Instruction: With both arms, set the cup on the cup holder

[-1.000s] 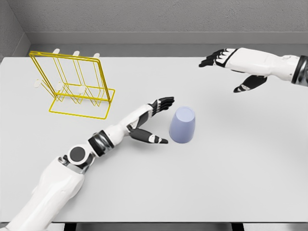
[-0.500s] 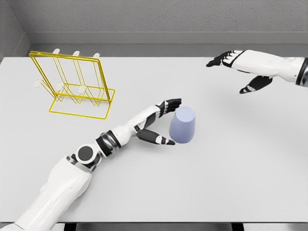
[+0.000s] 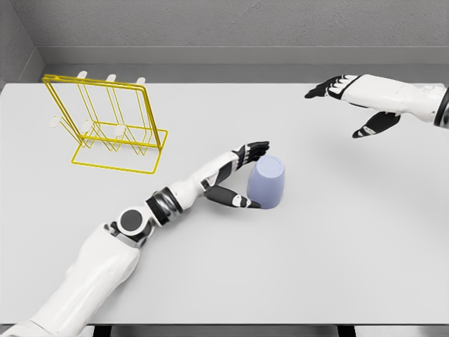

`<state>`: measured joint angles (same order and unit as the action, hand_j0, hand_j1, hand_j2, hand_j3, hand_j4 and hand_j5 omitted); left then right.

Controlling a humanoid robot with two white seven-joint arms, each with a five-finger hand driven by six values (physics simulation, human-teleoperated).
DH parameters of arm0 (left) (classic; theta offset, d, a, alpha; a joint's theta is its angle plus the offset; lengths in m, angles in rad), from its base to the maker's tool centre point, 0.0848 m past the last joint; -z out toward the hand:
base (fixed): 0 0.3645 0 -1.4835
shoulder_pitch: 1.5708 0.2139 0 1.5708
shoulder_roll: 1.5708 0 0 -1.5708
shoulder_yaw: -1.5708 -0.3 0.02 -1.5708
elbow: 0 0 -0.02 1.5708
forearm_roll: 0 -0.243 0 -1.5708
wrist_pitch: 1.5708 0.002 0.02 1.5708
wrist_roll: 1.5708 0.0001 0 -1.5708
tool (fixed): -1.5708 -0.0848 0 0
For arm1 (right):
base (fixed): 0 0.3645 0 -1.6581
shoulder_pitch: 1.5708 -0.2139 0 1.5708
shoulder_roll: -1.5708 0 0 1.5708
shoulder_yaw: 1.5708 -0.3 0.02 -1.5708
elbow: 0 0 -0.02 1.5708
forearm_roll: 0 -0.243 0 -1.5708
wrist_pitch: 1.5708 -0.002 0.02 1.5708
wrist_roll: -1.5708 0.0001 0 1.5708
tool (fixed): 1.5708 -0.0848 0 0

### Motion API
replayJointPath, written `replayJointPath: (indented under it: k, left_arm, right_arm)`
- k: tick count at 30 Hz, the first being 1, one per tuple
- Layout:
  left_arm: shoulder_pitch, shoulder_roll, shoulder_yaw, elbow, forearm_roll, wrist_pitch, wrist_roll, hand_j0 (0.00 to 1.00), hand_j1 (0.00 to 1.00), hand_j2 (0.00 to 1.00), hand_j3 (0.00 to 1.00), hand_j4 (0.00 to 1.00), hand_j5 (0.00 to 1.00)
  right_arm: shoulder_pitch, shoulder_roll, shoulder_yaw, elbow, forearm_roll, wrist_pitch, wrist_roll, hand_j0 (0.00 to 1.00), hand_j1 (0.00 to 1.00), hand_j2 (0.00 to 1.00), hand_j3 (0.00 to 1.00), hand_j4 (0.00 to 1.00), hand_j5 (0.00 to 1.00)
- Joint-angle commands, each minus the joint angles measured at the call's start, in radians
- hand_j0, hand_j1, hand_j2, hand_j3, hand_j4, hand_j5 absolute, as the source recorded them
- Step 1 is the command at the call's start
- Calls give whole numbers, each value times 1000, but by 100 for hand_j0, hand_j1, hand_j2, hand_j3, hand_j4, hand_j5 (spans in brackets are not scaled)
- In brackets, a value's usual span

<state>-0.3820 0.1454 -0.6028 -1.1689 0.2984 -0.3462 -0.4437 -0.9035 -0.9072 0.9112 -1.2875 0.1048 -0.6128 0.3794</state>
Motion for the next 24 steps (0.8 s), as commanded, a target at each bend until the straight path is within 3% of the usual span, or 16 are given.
replayJointPath:
  k: [1,20,24]
  left_arm:
    - [0,-10,0,1,5,1,-1,100,100,100,100,100,100]
    - [-2,-41,-15,3,-15,1,2,100,100,100,100,100,100]
    - [0,-43,-15,3,-13,1,3,68,68,68,68,68,68]
  right_arm:
    - [0,-1,-2,5,-7,2,0,100,100,100,100,100,100]
    - [2,-1,-9,5,-7,2,1,100,100,100,100,100,100]
    - [2,-1,-9,5,-7,2,1,100,100,100,100,100,100]
